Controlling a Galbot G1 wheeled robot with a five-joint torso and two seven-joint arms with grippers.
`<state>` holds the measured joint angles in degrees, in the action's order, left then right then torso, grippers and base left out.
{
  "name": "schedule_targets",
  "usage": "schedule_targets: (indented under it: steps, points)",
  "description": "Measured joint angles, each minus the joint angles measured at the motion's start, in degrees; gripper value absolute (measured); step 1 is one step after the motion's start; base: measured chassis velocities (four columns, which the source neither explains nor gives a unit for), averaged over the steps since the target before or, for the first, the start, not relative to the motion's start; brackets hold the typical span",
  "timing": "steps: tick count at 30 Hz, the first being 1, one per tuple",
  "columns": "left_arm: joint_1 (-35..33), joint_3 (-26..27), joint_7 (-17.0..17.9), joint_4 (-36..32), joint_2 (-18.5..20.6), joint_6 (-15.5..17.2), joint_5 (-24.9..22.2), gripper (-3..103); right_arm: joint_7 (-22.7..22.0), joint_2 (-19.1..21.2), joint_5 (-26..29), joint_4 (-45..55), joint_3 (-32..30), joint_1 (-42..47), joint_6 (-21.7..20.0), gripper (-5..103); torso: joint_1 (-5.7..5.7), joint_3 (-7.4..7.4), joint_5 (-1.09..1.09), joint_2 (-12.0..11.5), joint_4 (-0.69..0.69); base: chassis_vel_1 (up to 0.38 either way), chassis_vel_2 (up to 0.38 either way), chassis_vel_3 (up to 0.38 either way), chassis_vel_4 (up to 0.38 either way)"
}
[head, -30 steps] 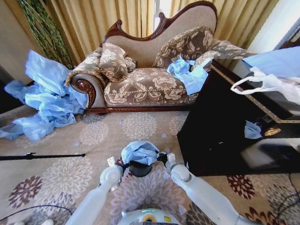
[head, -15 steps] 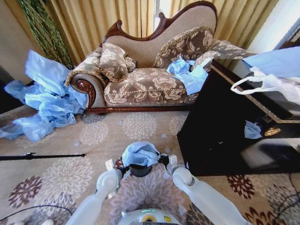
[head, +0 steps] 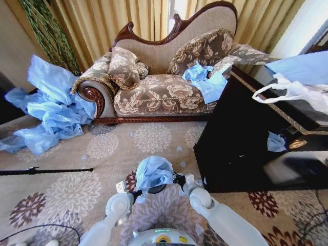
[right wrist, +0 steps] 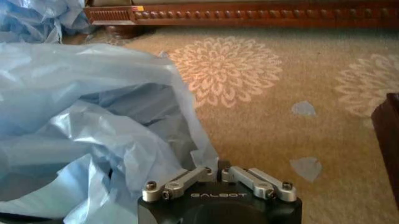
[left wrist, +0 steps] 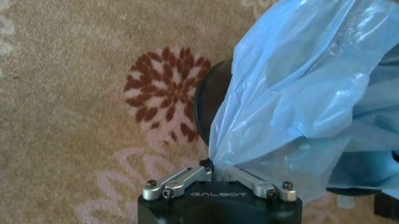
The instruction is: Place a garbage bag over the trash bin.
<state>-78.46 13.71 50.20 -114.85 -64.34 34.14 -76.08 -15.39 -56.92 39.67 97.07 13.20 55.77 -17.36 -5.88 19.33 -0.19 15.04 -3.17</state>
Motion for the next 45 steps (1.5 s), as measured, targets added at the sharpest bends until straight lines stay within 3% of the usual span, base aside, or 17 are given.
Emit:
schedule_targets:
  steps: [7, 11, 16, 22, 23, 24, 26, 28, 30, 31, 32, 35, 38, 39, 41, 43, 45]
  points:
    - [4.3, -1.35, -1.61, 6.04, -1.48, -3.15, 2.81, 0, -0.11, -0.59, 0.13, 0.5, 0.07, -0.96, 0.34, 0, -0.01, 0.01, -0.01, 0.0, 0.0, 0.0, 0.0, 0.0, 0.0]
    - [8.32, -1.73, -2.81, 8.86, -1.8, -7.12, 3.57, 0, -0.15, -1.12, 0.04, 0.42, 0.45, -1.42, 1.15, 0, -0.01, 0.01, -0.01, 0.0, -0.01, 0.0, 0.0, 0.0, 0.0]
    - [12.05, -1.3, -7.56, 11.21, -1.29, -13.17, 9.08, 0, -0.69, -2.44, -0.4, 0.13, 0.48, -2.04, 3.25, 0, -0.01, 0.01, 0.01, 0.0, -0.01, 0.0, 0.0, 0.0, 0.0]
    - [12.01, -0.92, -8.38, 9.18, -0.29, -13.62, 10.08, 0, -0.96, -2.31, -0.51, 1.14, 0.14, -2.52, 2.89, 3, -0.01, 0.01, 0.0, 0.0, 0.0, 0.0, 0.0, 0.0, 0.0]
    - [11.66, -0.88, -8.38, 8.66, -0.21, -13.55, 10.36, 0, -1.04, -2.15, -0.5, 1.34, 0.08, -2.52, 2.82, 9, -0.01, 0.01, 0.0, 0.0, 0.0, 0.0, 0.0, 0.0, 0.0]
    - [10.62, -0.88, -8.37, 7.67, -0.12, -13.48, 11.82, 11, -1.12, -1.68, -0.5, 2.0, -0.07, -2.35, 2.76, 14, -0.01, 0.01, -0.01, 0.0, -0.01, 0.0, 0.0, 0.0, 0.0]
    - [10.14, -0.88, -8.36, 7.27, -0.11, -13.48, 12.51, 11, -1.19, -1.52, -0.49, 2.33, -0.15, -2.2, 2.75, 19, -0.01, 0.01, -0.01, 0.0, 0.0, 0.0, 0.0, 0.0, 0.0]
    - [7.78, -0.44, -8.4, 5.23, 0.05, -13.51, 15.97, 22, -2.06, -0.56, -0.2, 4.71, -0.77, -1.08, 2.59, 30, -0.01, 0.0, -0.01, 0.0, 0.0, 0.0, 0.0, 0.0, 0.0]
    - [7.09, -0.25, -8.5, 4.69, 0.09, -13.58, 16.97, 26, -2.24, -0.27, -0.08, 5.44, -1.0, -0.72, 2.54, 30, -0.01, 0.0, 0.0, 0.0, 0.01, 0.0, 0.0, 0.0, 0.0]
    - [6.43, -0.06, -8.63, 4.15, 0.16, -13.66, 17.98, 26, -2.35, 0.03, -0.03, 6.15, -1.22, -0.34, 2.5, 35, -0.01, 0.0, 0.0, 0.0, 0.01, 0.0, 0.0, 0.0, 0.0]
    - [5.46, 0.24, -9.08, 3.43, 0.31, -13.81, 19.9, 37, -2.44, 0.46, 0.01, 7.1, -1.6, 0.2, 2.46, 41, -0.01, 0.0, -0.01, 0.0, 0.0, 0.0, 0.0, 0.0, 0.0]
    - [3.73, 1.12, -11.04, 2.31, 0.72, -14.48, 24.47, 43, -2.6, 1.0, 0.02, 8.37, -2.46, 1.15, 2.46, 52, 0.0, 0.0, 0.0, 0.0, 0.0, 0.0, 0.0, 0.0, 0.0]
    - [2.4, 1.86, -14.02, 1.4, 1.48, -15.67, 30.5, 59, -3.48, 1.17, 0.09, 9.73, -3.93, 2.24, 2.5, 69, 0.0, 0.0, 0.0, 0.0, 0.0, 0.0, 0.0, 0.0, 0.0]
    - [2.4, 1.86, -14.02, 1.4, 1.48, -15.67, 30.5, 59, -3.48, 1.17, 0.09, 9.73, -3.93, 2.24, 2.5, 69, 0.0, 0.0, 0.0, 0.0, 0.0, 0.0, 0.0, 0.0, 0.0]
    - [2.03, 2.24, -14.99, 0.77, 2.02, -15.91, 32.97, 70, -4.52, 1.39, 0.6, 11.87, -4.8, 3.4, 2.51, 74, 0.0, 0.0, -0.01, 0.0, 0.0, 0.0, 0.0, 0.0, 0.0]
    - [1.89, 2.4, -15.64, 0.58, 2.29, -16.02, 34.35, 70, -5.02, 1.42, 0.88, 12.7, -5.09, 3.87, 2.5, 79, 0.0, 0.0, -0.01, 0.0, 0.0, 0.0, 0.0, 0.0, 0.0]
    - [1.4, 2.81, -17.83, 0.46, 3.03, -16.83, 38.25, 81, -6.13, 1.41, 1.81, 14.77, -5.92, 5.32, 2.5, 85, 0.0, 0.0, -0.01, 0.0, 0.0, 0.0, 0.0, 0.0, 0.0]
